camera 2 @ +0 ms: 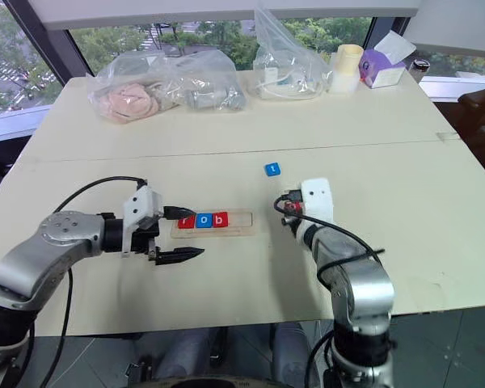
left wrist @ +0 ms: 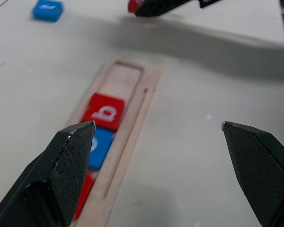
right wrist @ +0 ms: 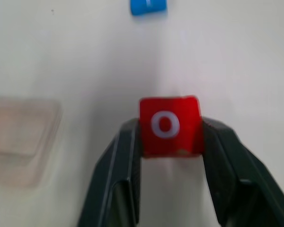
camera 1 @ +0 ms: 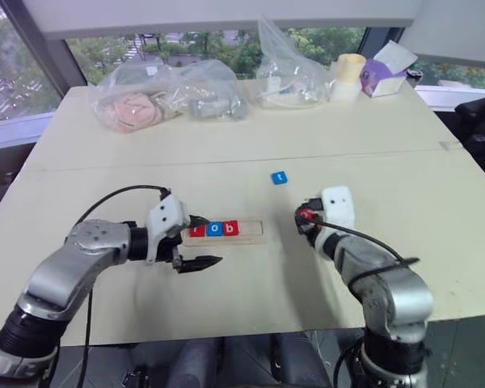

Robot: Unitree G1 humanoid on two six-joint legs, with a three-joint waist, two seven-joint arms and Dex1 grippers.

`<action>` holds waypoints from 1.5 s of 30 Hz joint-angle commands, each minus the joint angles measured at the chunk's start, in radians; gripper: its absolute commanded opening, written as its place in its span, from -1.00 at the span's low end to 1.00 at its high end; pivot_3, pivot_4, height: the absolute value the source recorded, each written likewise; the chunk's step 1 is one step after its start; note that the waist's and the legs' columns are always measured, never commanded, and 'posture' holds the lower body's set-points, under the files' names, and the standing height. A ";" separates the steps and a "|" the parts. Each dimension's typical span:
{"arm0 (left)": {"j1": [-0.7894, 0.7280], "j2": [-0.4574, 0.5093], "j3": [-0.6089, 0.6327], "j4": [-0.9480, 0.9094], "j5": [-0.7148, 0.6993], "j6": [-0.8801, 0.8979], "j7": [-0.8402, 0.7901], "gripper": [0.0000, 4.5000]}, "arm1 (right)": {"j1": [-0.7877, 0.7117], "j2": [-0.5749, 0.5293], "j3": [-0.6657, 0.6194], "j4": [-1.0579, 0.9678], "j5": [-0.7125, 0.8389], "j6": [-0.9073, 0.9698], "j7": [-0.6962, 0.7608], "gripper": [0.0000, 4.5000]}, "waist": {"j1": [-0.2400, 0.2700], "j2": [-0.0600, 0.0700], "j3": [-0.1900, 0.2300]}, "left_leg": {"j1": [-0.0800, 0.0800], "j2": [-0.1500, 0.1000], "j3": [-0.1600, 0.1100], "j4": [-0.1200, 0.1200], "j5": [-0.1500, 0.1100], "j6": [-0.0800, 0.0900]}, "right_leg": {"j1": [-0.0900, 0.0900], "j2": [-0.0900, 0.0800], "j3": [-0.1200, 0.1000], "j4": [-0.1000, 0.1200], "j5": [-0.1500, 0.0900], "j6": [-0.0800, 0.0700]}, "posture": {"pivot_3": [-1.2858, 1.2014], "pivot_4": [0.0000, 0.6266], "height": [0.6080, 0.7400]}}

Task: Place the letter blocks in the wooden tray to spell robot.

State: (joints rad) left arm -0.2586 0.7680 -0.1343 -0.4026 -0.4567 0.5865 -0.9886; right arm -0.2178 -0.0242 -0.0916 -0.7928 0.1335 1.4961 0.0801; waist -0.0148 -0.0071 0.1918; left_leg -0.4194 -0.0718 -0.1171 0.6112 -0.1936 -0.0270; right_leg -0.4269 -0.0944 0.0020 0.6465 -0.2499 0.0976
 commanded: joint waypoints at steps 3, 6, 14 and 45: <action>-0.041 -0.008 -0.018 0.024 0.028 -0.051 -0.034 1.00 | -0.003 0.053 -0.037 -0.094 -0.011 0.118 -0.036 -0.48 | 0.001 0.000 0.000 | 0.000 0.000 0.000 0.000 0.000 0.000 | 0.000 -0.001 -0.001 0.000 0.000 -0.001 | 0.03 -0.52 1.00; -0.061 -0.014 -0.029 0.045 0.040 -0.058 -0.046 1.00 | 0.023 0.076 -0.019 -0.081 0.011 0.118 -0.028 -0.48 | 0.000 0.000 0.000 | 0.000 0.000 0.000 -0.001 0.000 0.000 | 0.000 -0.002 -0.001 -0.001 0.000 -0.001 | 0.03 -0.52 1.00; -0.081 -0.022 -0.063 0.073 0.077 -0.063 -0.060 1.00 | -0.003 0.065 0.004 -0.050 0.016 0.118 -0.033 0.57 | -0.002 0.000 0.000 | -0.001 0.000 0.000 -0.001 0.000 0.000 | 0.000 -0.001 -0.001 -0.001 0.000 0.000 | 0.03 -0.52 1.00; -0.054 0.147 0.086 -0.051 -0.045 0.060 -0.123 1.00 | -0.175 -0.758 0.205 1.086 -0.039 -1.609 1.137 0.98 | 0.001 -0.003 0.003 | -0.002 0.000 0.002 0.001 -0.002 0.003 | 0.008 -0.002 -0.004 -0.013 0.003 0.004 | 0.03 -0.52 1.00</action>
State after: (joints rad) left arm -0.3137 0.9084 -0.0819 -0.4188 -0.4901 0.6475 -1.1217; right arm -0.3796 -0.7911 0.0954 0.2634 0.1191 -0.0640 1.2129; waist -0.0142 -0.0097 0.1948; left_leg -0.4211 -0.0718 -0.1150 0.6119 -0.1952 -0.0243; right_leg -0.4194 -0.0962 -0.0016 0.6332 -0.2469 0.1019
